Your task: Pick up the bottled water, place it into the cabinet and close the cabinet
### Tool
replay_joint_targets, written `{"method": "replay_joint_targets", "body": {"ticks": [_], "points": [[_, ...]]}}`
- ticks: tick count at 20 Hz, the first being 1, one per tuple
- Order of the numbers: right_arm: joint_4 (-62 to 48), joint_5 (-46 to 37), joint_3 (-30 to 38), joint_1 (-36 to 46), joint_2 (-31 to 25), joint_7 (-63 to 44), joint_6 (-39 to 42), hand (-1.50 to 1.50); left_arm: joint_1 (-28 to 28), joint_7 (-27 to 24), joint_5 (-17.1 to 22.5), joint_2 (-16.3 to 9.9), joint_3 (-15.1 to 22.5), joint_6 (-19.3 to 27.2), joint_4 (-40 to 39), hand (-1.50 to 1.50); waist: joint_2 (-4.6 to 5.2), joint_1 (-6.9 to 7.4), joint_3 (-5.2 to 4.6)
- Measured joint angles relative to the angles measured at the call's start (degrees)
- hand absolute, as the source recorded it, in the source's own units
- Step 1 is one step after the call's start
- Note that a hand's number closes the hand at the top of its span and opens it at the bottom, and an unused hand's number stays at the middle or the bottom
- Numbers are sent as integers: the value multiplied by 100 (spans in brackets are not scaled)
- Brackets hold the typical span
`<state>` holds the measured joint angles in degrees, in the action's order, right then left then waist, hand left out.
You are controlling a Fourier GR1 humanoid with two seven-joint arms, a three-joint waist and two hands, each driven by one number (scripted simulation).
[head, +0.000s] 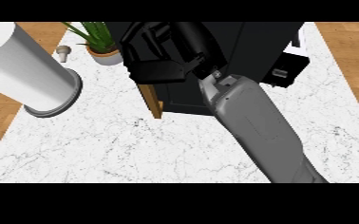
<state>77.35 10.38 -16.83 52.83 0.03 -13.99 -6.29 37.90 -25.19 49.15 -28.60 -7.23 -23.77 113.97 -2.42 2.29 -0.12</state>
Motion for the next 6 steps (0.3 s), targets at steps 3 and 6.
{"method": "replay_joint_targets", "body": {"ticks": [3,6], "points": [[-158,2,7,63,0,153,11,150,-94,33,-2,8,23,6,3,150,-8,39,-18],[-278,33,-27,129,0,247,25,150,-177,79,54,-33,-19,-9,-46,150,-16,60,-37]]}}
